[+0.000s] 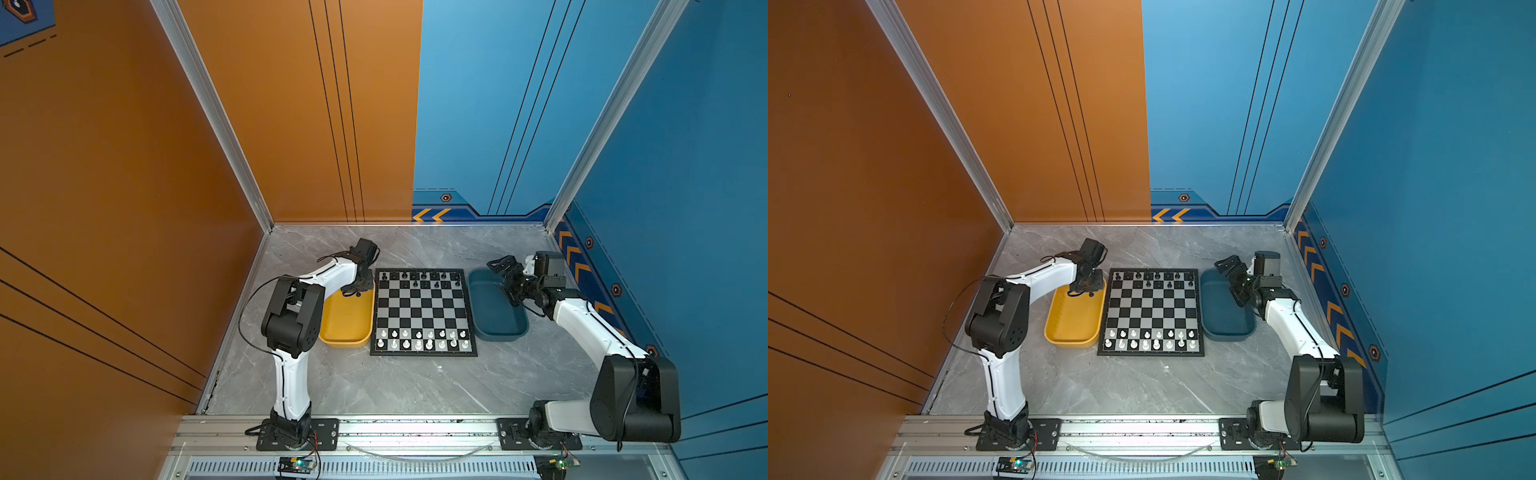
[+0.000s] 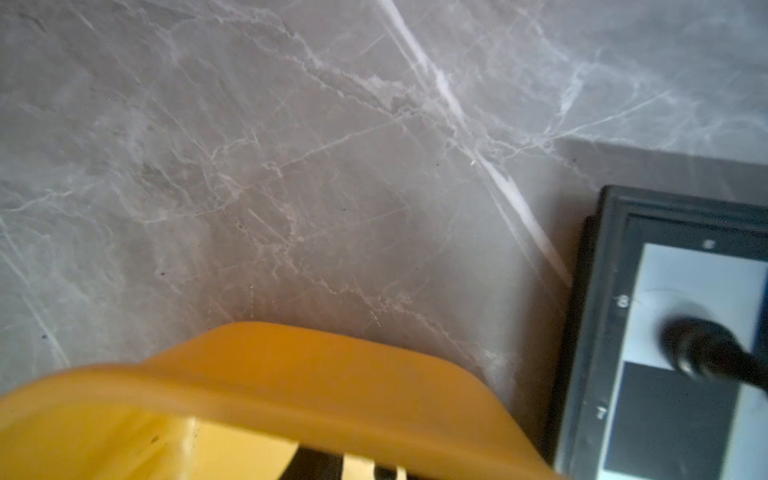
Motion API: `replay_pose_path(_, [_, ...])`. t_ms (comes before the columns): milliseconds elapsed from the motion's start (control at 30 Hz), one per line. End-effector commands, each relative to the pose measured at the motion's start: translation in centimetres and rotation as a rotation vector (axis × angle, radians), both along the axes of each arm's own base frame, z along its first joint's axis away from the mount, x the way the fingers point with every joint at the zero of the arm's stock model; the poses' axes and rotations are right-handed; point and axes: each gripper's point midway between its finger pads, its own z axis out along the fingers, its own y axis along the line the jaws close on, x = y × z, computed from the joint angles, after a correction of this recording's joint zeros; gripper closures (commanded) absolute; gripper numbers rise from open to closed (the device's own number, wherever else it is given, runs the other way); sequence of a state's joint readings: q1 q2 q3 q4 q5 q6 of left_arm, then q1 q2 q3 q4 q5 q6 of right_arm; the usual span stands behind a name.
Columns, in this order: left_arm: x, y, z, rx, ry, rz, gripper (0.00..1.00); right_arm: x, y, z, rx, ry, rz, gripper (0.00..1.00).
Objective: Set up the chess pieces on the board
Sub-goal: 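Lower the left gripper into the yellow tray and close on a black pawn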
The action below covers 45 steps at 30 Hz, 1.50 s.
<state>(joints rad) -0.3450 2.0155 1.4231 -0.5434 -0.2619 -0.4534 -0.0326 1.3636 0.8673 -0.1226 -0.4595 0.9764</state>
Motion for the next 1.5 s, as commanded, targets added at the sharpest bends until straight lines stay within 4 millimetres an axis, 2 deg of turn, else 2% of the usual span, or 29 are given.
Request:
replay_pose_path(0, [0.1, 0.9, -0.1, 0.032, 0.018, 0.008, 0.78, 0.3, -0.4, 0.7, -0.018, -0.009, -0.009, 0.00])
replay_pose_path(533, [0.0, 1.1, -0.1, 0.032, 0.021, 0.009, 0.89, 0.3, -0.4, 0.9, -0.016, -0.011, -0.009, 0.00])
replay_pose_path(833, [0.1, 1.0, 0.5, 0.027, 0.012, 0.002, 0.90, 0.3, -0.4, 0.7, -0.016, -0.009, -0.008, 0.00])
replay_pose_path(933, [0.1, 1.2, 0.6, 0.031, 0.014, 0.003, 0.89, 0.4, -0.4, 0.8, -0.015, -0.010, -0.009, 0.00])
replay_pose_path(1033, [0.1, 1.3, 0.6, 0.038, 0.015, 0.006, 0.82, 0.3, -0.4, 0.8, -0.015, -0.010, -0.007, 0.00])
replay_pose_path(1133, [0.1, 1.5, 0.7, 0.041, 0.014, 0.009, 0.79, 0.3, -0.4, 0.7, -0.015, -0.008, -0.007, 0.00])
replay_pose_path(1467, [0.0, 1.8, 1.0, 0.041, 0.010, 0.014, 0.79, 0.3, -0.4, 0.7, -0.015, -0.009, -0.007, 0.00])
